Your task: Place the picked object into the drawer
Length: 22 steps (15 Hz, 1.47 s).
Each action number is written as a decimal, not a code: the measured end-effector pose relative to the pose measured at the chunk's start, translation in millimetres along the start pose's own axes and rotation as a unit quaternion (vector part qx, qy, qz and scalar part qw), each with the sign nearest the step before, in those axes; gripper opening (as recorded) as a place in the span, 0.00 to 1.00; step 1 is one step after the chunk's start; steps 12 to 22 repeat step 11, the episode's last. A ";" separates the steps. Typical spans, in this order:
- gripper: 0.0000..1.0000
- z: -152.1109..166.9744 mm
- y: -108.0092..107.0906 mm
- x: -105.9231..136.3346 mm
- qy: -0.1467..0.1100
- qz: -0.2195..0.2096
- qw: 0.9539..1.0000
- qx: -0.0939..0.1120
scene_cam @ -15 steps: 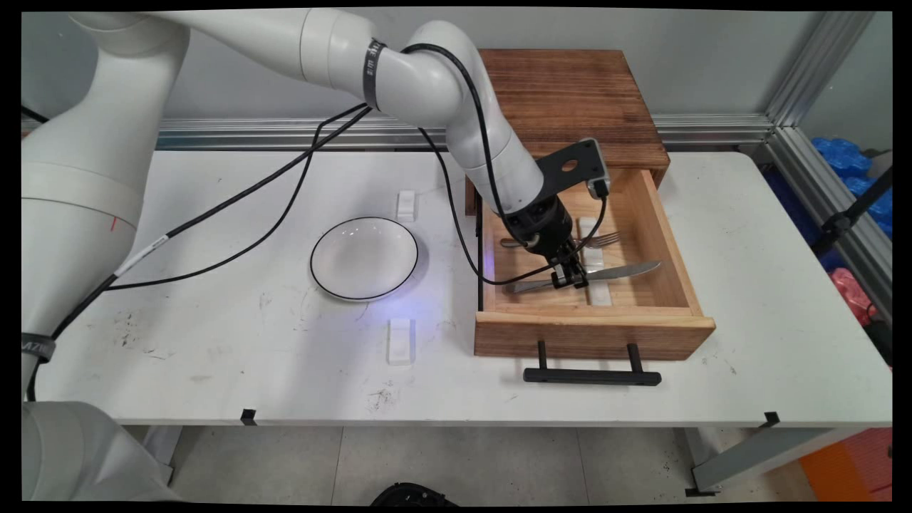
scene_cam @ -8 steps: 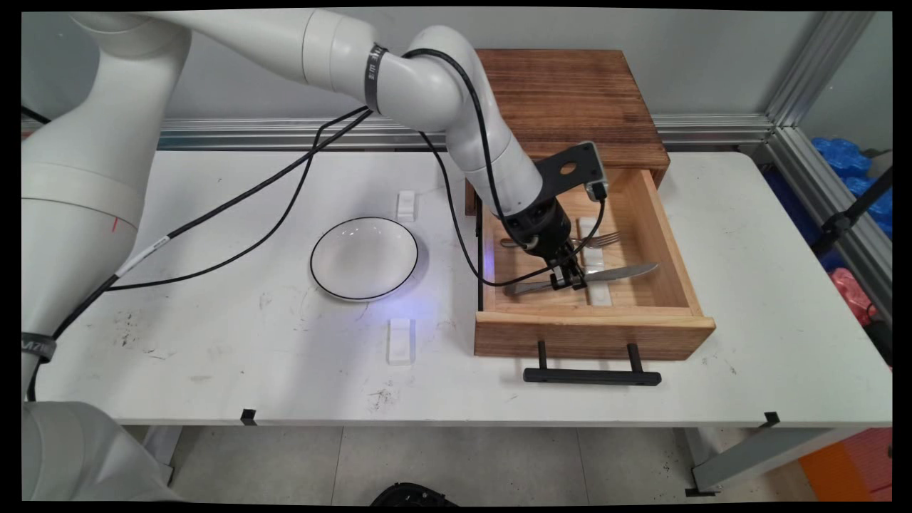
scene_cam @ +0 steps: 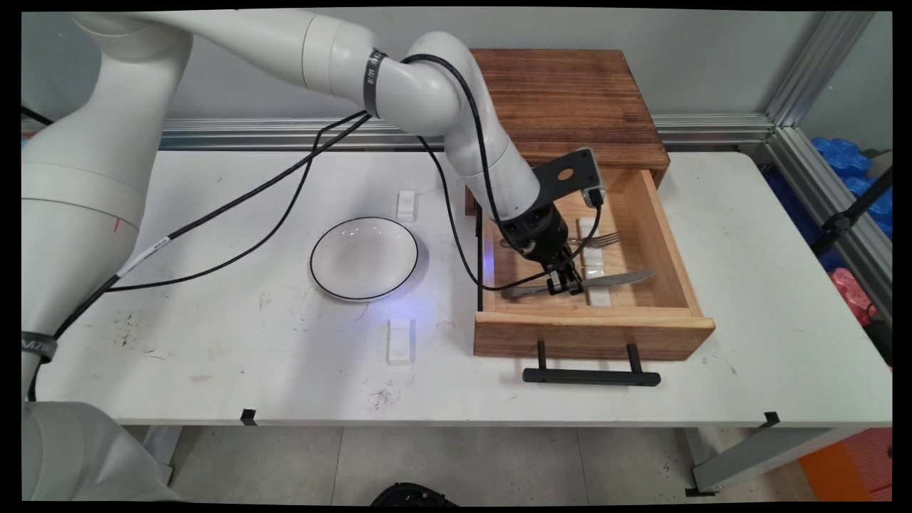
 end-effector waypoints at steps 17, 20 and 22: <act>1.00 0.0 1.0 -4.3 -0.001 0.003 1.000 -0.002; 1.00 0.0 1.0 -4.3 -0.001 0.003 1.000 -0.002; 1.00 0.0 1.0 -4.3 -0.001 0.003 1.000 -0.002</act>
